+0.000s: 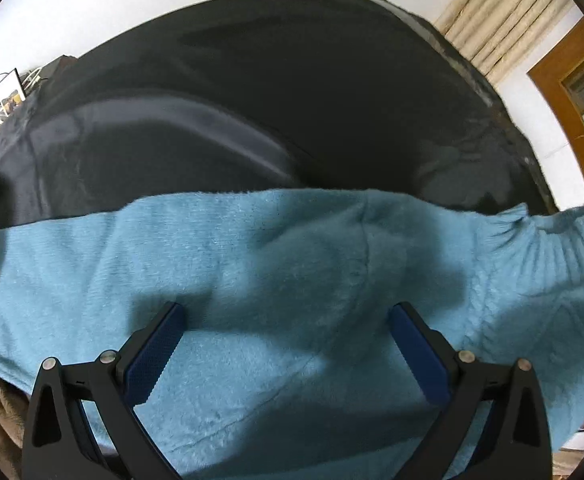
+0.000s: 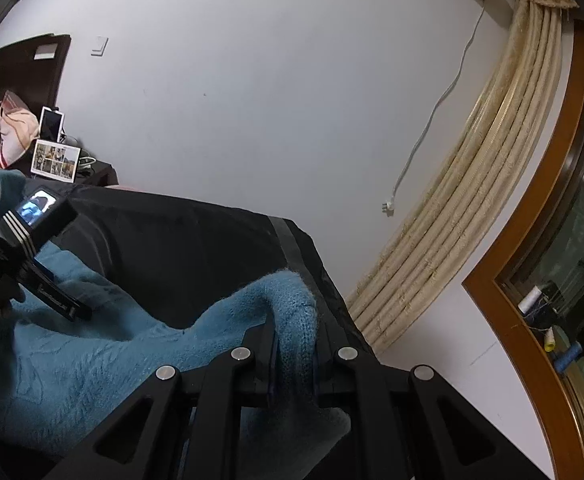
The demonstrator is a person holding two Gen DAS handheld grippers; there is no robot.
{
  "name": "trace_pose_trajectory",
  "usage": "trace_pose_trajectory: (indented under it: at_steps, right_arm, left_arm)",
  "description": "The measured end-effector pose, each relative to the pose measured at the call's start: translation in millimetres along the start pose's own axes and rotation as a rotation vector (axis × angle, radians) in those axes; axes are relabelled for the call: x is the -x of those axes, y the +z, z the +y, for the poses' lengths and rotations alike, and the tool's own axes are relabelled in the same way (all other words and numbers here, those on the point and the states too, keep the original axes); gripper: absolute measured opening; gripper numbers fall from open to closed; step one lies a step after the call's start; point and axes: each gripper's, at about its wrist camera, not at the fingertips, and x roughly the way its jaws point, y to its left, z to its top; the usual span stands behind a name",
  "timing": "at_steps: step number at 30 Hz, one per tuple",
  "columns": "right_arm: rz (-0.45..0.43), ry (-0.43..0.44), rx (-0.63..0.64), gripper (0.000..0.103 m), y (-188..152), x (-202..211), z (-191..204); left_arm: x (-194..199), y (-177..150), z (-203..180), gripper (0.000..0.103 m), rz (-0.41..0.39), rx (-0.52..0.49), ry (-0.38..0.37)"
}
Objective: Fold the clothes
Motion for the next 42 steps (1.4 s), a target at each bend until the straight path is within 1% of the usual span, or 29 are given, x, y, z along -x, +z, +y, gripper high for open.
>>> trace_pose_trajectory:
  at_steps: [5, 7, 8, 9, 10, 11, 12, 14, 15, 17, 20, 22, 24, 27, 31, 34, 38, 42]
  right_arm:
    - [0.012, 0.003, 0.013, 0.012, 1.0, -2.1, 6.0]
    - [0.016, 0.005, 0.021, 0.012, 1.2, -3.3, 8.4]
    - [0.018, 0.006, 0.026, 0.012, 1.0, -4.0, 9.7]
    - [0.02, 0.006, 0.03, 0.012, 0.7, -4.3, 10.9]
    - [0.022, 0.005, 0.034, 0.012, 0.0, -3.9, 12.1]
    - [0.025, 0.006, 0.036, 0.012, -0.5, -4.1, 13.2]
    - [0.027, 0.007, 0.037, 0.012, -0.9, -4.4, 14.1]
    - [0.026, 0.015, 0.039, 0.012, -2.2, -5.8, 13.0]
    - [0.023, 0.019, 0.04, 0.012, -2.9, -6.4, 12.3]
    - [0.009, 0.029, 0.042, 0.012, -4.3, -7.7, 10.4]
    - [-0.01, 0.053, 0.026, 0.012, -7.8, -11.5, 2.6]
    - [-0.025, 0.07, 0.015, 0.012, -10.7, -12.9, -2.8]
    - [-0.044, 0.097, 0.008, 0.012, -12.3, -14.3, -11.1]
    - [-0.085, 0.141, -0.002, 0.012, -8.4, -13.4, -25.4]
    - [-0.189, 0.179, -0.002, 0.012, 5.7, -3.9, -41.0]
    - [-0.301, 0.199, -0.005, 0.012, 23.4, 13.0, -51.1]
    - [-0.46, 0.223, -0.062, 0.012, 53.3, 43.4, -75.0]
    - [-0.648, 0.223, -0.115, 0.012, 78.2, 89.2, -101.4]
  left_arm:
    - [-4.7, 4.8, -6.9, 0.102, -0.01, -0.004, 0.05]
    - [-4.6, 6.3, -9.1, 0.099, -0.011, 0.002, 0.069]
    - [-3.2, 7.0, -9.5, 0.094, -0.016, 0.007, 0.073]
    - [-1.0, 7.6, -9.1, 0.084, -0.023, 0.016, 0.073]
    - [1.7, 8.1, -8.1, 0.078, -0.03, 0.025, 0.072]
    - [4.7, 8.7, -6.9, 0.061, -0.037, 0.038, 0.068]
    - [7.4, 9.4, -5.4, 0.039, -0.04, 0.051, 0.058]
    - [10.7, 10.0, 0.8, 0.023, -0.032, 0.102, 0.034]
    - [12.6, 9.4, 5.4, 0.02, -0.031, 0.136, 0.021]
    - [21.9, 5.4, 14.5, 0.018, -0.043, 0.197, 0.017]
    - [54.7, -4.5, 25.2, 0.018, -0.114, 0.268, 0.037]
    - [82.4, -11.8, 28.8, 0.018, -0.176, 0.301, 0.065]
    - [117.8, -21.7, 29.0, 0.018, -0.255, 0.343, 0.099]
    - [185.8, -46.7, 33.8, 0.018, -0.39, 0.398, 0.151]
    - [268.9, -71.4, 22.7, 0.018, -0.583, 0.448, 0.219]
    - [324.4, -94.8, 2.1, 0.017, -0.725, 0.471, 0.261]
    - [390.8, -140.9, -27.5, 0.018, -0.907, 0.509, 0.309]
    - [441.8, -183.5, -44.9, 0.018, -1.069, 0.548, 0.344]
